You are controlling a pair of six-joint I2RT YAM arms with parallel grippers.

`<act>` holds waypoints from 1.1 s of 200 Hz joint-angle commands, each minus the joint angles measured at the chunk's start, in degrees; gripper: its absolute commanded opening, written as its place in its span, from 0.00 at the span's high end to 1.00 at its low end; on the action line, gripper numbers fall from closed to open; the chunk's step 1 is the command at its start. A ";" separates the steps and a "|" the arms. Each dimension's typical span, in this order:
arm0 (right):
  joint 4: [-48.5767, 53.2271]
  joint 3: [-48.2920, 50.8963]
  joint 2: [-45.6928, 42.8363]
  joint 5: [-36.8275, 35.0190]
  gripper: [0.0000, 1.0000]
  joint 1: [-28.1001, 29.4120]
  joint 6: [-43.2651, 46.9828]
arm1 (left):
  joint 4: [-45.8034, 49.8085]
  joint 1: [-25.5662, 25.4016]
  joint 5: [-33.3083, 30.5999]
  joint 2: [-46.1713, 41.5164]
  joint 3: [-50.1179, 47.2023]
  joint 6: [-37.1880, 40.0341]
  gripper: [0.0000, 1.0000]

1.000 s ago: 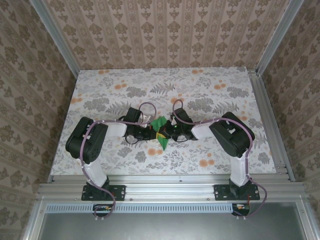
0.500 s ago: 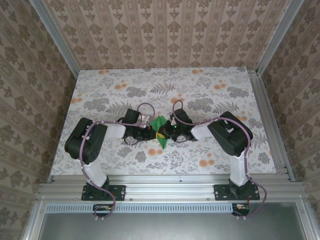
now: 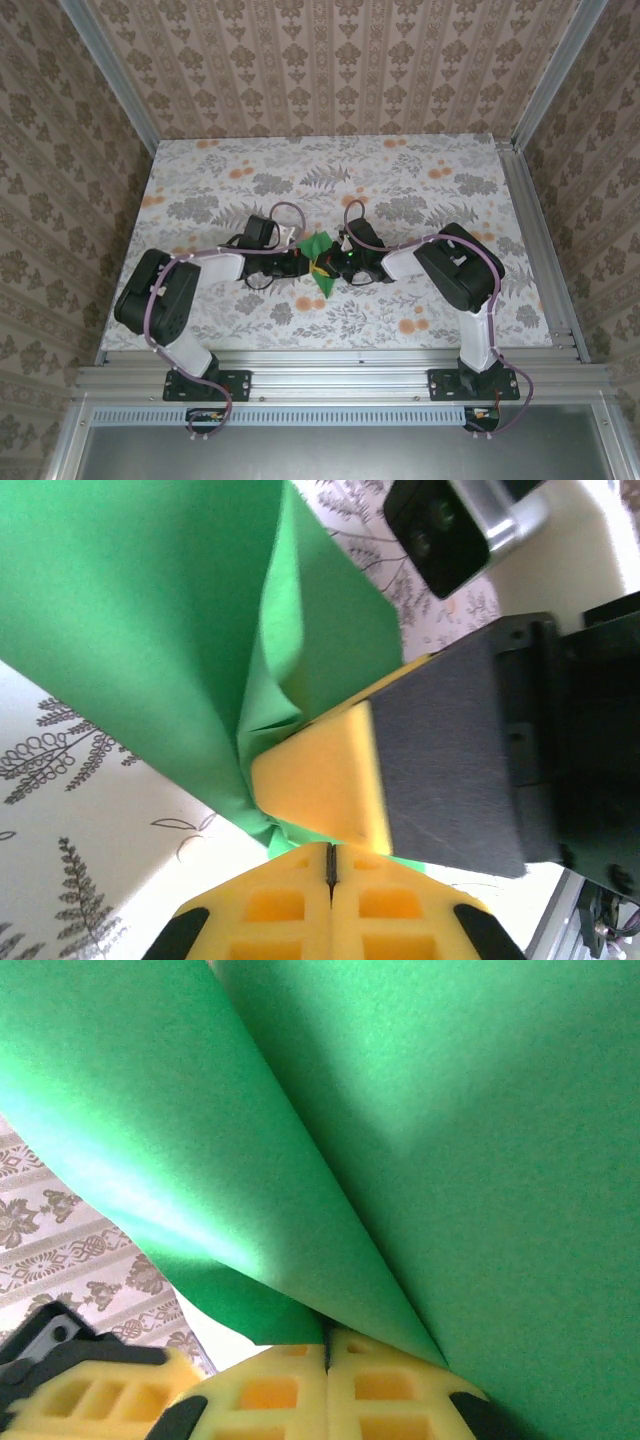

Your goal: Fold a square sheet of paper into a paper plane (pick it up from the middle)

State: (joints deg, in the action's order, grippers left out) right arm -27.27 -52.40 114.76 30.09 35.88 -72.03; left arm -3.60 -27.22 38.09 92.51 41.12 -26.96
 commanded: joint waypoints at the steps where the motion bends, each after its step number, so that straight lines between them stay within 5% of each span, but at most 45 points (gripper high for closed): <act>1: 5.85 1.28 2.82 -0.73 0.96 1.01 1.59 | 2.03 0.68 -0.87 -3.22 2.05 1.99 0.93; 89: 6.71 1.92 1.26 -1.67 0.70 1.12 2.37 | 4.56 0.70 -3.11 -1.07 6.38 3.30 0.87; 220: 4.52 3.37 -0.24 -1.96 0.72 1.12 2.66 | 7.46 2.88 1.91 8.12 14.04 5.72 0.81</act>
State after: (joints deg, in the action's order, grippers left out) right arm -29.30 -51.35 113.73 30.22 36.38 -69.80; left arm 1.56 -24.34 36.03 98.24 53.41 -23.53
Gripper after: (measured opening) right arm 0.287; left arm 0.190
